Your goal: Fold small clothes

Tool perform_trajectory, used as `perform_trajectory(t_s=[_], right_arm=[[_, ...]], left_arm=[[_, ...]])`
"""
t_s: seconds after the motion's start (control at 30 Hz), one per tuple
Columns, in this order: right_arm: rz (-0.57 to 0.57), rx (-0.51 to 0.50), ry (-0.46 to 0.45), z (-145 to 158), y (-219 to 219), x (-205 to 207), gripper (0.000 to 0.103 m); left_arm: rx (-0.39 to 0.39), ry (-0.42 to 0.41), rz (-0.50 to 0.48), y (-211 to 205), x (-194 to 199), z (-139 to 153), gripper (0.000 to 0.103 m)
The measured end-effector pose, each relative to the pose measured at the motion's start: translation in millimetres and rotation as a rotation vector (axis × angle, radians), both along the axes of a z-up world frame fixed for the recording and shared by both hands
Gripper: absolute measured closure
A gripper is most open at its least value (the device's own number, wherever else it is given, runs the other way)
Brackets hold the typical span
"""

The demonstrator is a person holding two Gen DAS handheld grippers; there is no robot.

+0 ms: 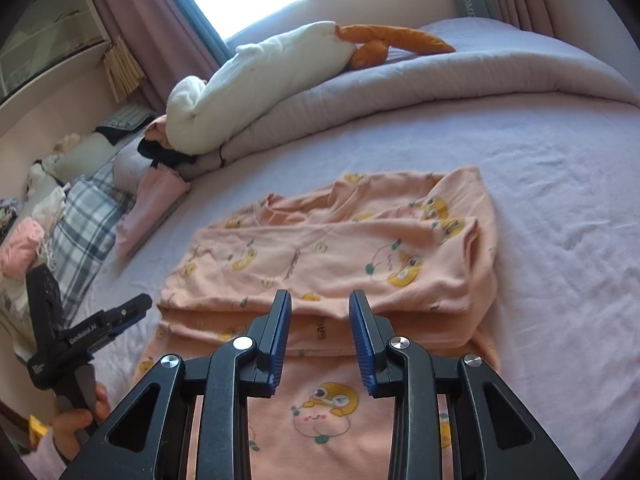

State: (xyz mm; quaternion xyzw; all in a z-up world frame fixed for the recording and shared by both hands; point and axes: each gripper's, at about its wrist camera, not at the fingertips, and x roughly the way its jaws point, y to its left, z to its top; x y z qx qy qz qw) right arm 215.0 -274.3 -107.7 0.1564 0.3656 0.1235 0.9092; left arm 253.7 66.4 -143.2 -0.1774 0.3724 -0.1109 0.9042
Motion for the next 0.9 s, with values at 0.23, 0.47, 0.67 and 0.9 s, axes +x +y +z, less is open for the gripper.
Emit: perform_trajectory(t_s=[0.23,0.47,0.67,0.9], right_arm=[[-0.007,-0.127,0.107,-27.1,-2.9,36.2,0.084],[-0.022,0.015,0.157,-37.9,-39.6,17.4,0.094],[0.01,0.058,0.091,-4.7,-55.0,-53.4,0.054],[-0.009,0.164,0.191,-17.5,-83.3,-125.1,0.053]], left_arm=[[0.132,0.115,-0.106,-33.5,41.4,-30.1,0.046],[0.095,0.128,-0.12,-12.8,16.8,-16.4,0.045],[-0.049,0.13,-0.129,23.3,-59.9,2.1,0.025],[-0.244,0.249,-0.139,63.4,-135.2,-17.9,0.024]])
